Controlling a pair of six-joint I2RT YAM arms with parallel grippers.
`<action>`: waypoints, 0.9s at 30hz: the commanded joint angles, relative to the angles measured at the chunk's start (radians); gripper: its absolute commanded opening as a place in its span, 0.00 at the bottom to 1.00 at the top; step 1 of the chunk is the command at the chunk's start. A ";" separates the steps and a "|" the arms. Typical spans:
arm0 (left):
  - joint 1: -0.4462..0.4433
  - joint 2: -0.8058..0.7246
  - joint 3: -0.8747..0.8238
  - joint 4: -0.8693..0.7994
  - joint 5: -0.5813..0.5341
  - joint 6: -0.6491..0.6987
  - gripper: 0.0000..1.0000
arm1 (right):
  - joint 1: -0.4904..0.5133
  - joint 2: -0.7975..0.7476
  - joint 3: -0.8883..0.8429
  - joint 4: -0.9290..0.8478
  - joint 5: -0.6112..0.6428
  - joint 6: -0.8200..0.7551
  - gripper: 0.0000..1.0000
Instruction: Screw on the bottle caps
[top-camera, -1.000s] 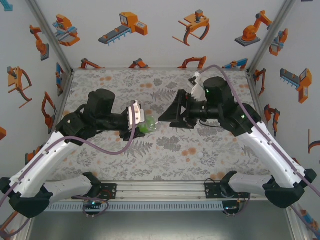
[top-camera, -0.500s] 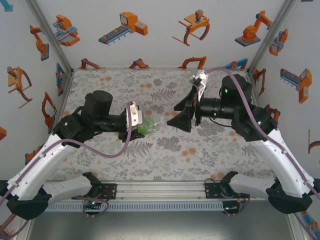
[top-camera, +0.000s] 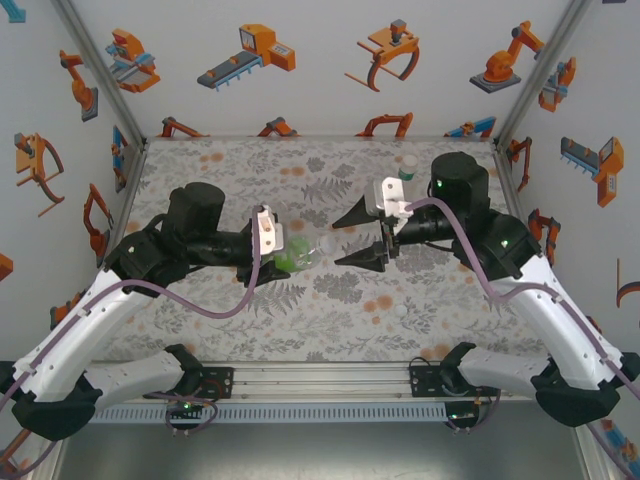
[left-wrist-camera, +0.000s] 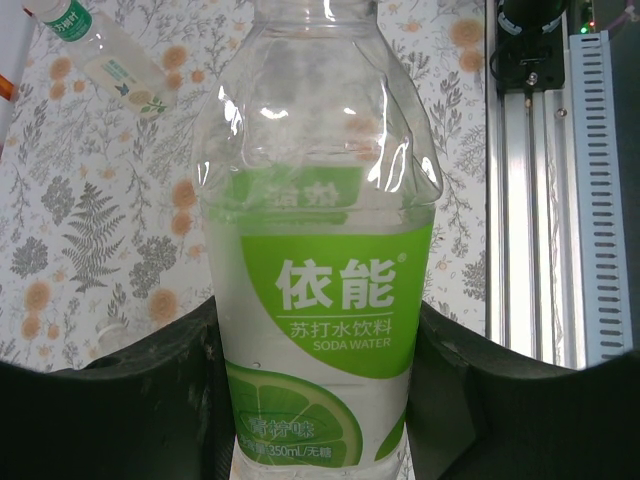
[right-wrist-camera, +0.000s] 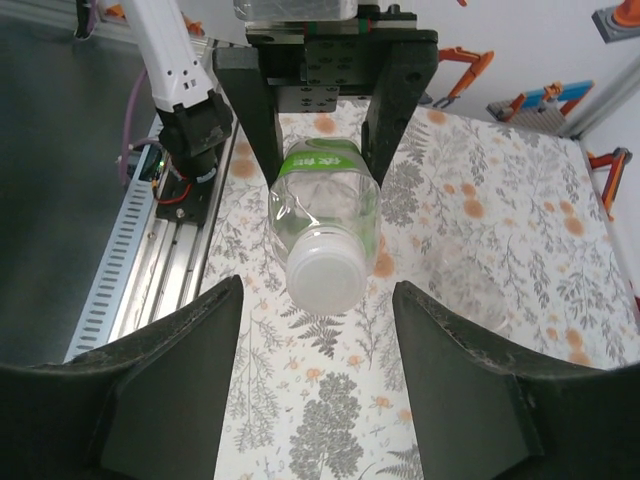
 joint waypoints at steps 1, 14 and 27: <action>-0.006 -0.005 -0.003 0.006 0.029 -0.008 0.11 | 0.005 0.011 -0.004 0.034 -0.059 -0.047 0.55; -0.009 0.001 -0.001 0.006 0.029 -0.007 0.12 | 0.021 0.025 -0.024 0.049 -0.030 -0.042 0.46; -0.009 0.004 0.004 -0.002 0.020 -0.002 0.11 | 0.034 0.033 -0.024 0.059 -0.033 -0.028 0.40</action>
